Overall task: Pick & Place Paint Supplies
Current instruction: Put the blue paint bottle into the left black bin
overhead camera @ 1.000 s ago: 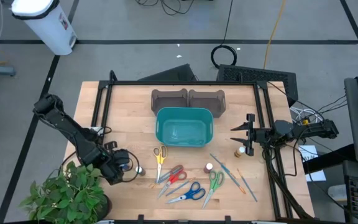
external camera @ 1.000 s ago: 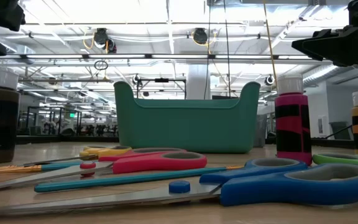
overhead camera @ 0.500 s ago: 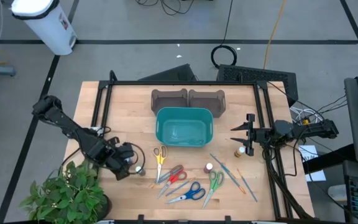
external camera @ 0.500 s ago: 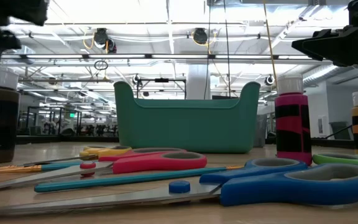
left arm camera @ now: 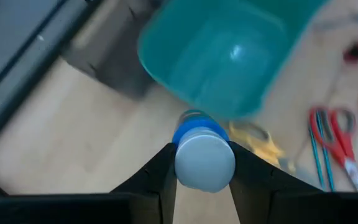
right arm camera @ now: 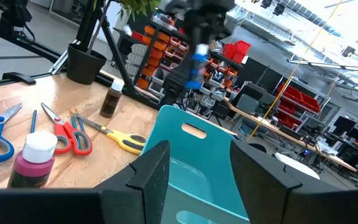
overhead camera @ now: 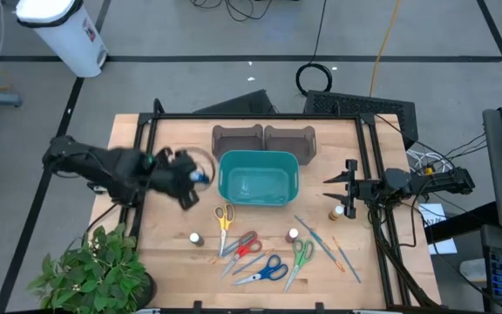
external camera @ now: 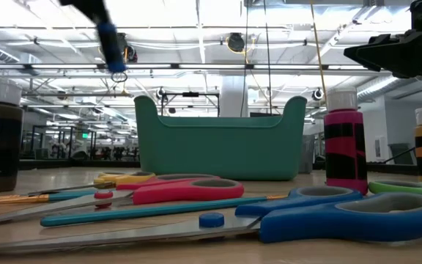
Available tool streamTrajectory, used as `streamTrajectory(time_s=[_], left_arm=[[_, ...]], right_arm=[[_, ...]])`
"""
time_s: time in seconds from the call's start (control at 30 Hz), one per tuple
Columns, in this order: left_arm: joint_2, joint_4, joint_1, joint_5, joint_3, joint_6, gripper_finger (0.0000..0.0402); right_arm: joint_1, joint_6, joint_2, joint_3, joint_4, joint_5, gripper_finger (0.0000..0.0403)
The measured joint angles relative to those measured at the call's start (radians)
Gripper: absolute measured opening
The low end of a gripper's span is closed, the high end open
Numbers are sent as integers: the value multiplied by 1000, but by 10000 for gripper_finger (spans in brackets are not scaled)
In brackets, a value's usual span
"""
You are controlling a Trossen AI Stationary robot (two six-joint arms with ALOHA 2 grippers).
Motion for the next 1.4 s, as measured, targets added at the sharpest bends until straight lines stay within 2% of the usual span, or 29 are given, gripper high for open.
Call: streamTrajectory(time_s=[0.2, 0.37, 0.5, 0.7, 0.97, 1.17, 1.4], left_arm=[[0, 83, 257, 15, 98, 263, 119], [20, 248, 495, 183, 102, 476, 119], [78, 343, 652, 321, 102, 578, 119], [221, 372, 811, 399, 102, 638, 119], [388, 373, 875, 489, 102, 675, 119], [453, 371, 873, 490, 101, 675, 119], [487, 386, 876, 445, 87, 660, 119]], right_arm=[[0, 0, 0, 0, 0, 0, 160], [0, 0, 0, 0, 0, 0, 160], [0, 0, 0, 0, 0, 0, 160], [0, 0, 0, 0, 0, 0, 160], [0, 0, 0, 0, 0, 0, 160], [0, 0, 0, 0, 0, 0, 160], [0, 0, 0, 0, 0, 0, 160]])
